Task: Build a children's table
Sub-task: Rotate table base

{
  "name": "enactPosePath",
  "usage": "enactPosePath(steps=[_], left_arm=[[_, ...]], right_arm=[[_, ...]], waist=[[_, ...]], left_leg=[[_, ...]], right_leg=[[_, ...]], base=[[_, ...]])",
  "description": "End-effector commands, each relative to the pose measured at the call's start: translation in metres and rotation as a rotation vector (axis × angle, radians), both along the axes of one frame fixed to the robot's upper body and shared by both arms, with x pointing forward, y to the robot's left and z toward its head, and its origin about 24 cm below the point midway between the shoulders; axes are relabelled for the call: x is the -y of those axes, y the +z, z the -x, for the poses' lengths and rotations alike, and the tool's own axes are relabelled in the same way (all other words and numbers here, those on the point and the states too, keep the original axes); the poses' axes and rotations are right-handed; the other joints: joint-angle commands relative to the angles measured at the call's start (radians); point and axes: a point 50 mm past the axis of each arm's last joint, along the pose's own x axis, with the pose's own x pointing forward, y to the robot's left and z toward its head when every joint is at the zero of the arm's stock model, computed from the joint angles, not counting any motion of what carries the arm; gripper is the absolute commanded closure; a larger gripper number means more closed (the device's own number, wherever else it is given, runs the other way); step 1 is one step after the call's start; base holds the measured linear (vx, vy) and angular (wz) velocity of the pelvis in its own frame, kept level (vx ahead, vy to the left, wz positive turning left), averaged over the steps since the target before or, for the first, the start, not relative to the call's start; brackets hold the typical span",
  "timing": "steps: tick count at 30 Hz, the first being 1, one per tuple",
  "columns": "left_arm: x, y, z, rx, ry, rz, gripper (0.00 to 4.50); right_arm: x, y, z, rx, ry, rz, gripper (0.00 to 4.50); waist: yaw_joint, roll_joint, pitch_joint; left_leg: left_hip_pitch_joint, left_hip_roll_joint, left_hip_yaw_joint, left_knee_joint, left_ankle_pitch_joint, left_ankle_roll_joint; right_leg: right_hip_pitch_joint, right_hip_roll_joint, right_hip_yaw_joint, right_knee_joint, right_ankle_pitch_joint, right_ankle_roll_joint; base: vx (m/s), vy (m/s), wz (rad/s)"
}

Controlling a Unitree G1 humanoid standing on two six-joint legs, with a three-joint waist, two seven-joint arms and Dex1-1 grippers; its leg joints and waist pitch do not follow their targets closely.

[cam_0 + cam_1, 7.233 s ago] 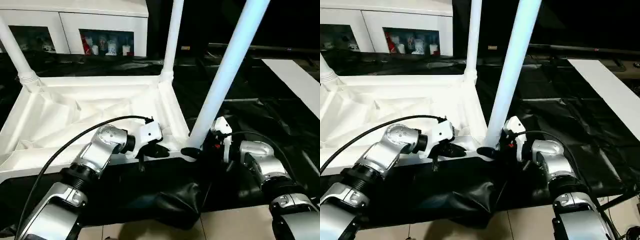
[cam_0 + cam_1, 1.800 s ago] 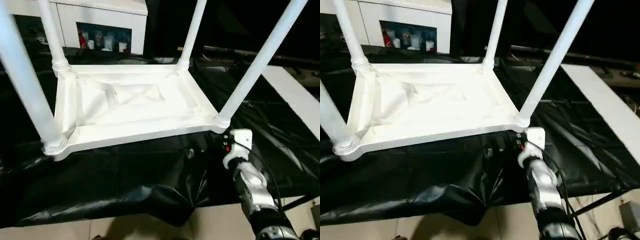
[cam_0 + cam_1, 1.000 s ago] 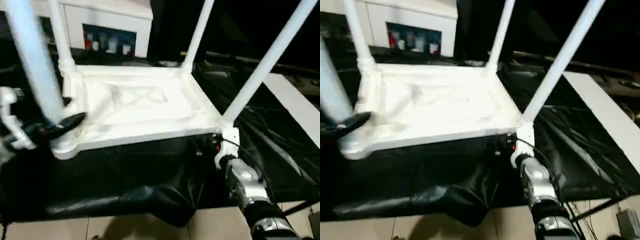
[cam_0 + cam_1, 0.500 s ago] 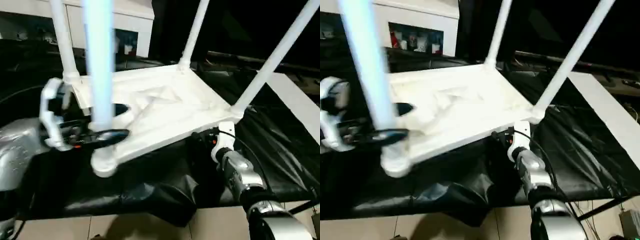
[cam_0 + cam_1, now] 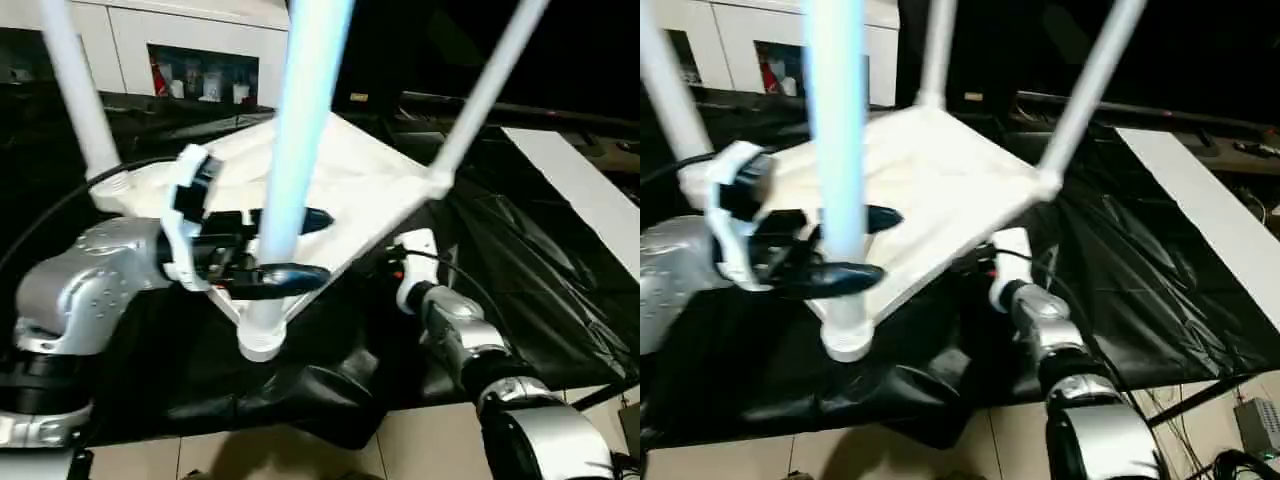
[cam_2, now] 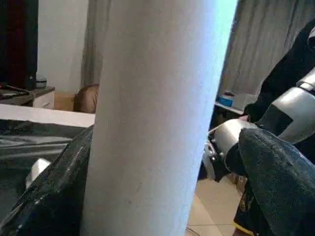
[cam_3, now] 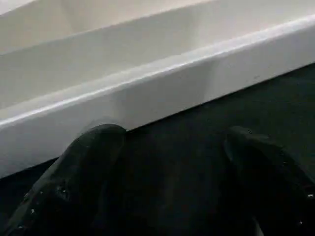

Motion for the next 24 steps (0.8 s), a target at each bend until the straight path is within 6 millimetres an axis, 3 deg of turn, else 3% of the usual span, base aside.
enactPosePath(steps=[1, 14, 24], left_arm=[[0.014, 0.000, 0.000, 0.013, -0.042, -0.010, 0.02], [0.035, -0.002, -0.017, 0.054, 0.008, -0.022, 0.02], [0.051, -0.003, -0.013, 0.063, -0.048, 0.001, 0.02]], right_arm=[[-0.013, 0.007, -0.003, 0.020, 0.079, 0.005, 0.51], [-0.021, 0.003, 0.011, -0.022, 0.339, -0.052, 0.51], [-0.024, 0.006, 0.020, -0.039, 0.540, -0.142, 0.51]], waist=[[0.004, 0.039, -0.061], [0.005, 0.042, -0.063], [0.009, 0.043, -0.063]], left_leg=[[0.012, 0.007, 0.005, -0.071, -0.238, -0.068], [0.011, 0.009, 0.003, -0.070, -0.232, -0.052], [0.014, 0.013, 0.001, -0.071, -0.240, -0.041]], right_leg=[[0.050, -0.058, 0.041, -0.073, -0.168, -0.177], [0.054, -0.061, 0.041, -0.075, -0.153, -0.196], [0.054, -0.063, 0.040, -0.075, -0.145, -0.230]], base=[[0.000, 0.000, 0.00], [0.000, 0.000, 0.00], [0.000, 0.000, 0.00]])
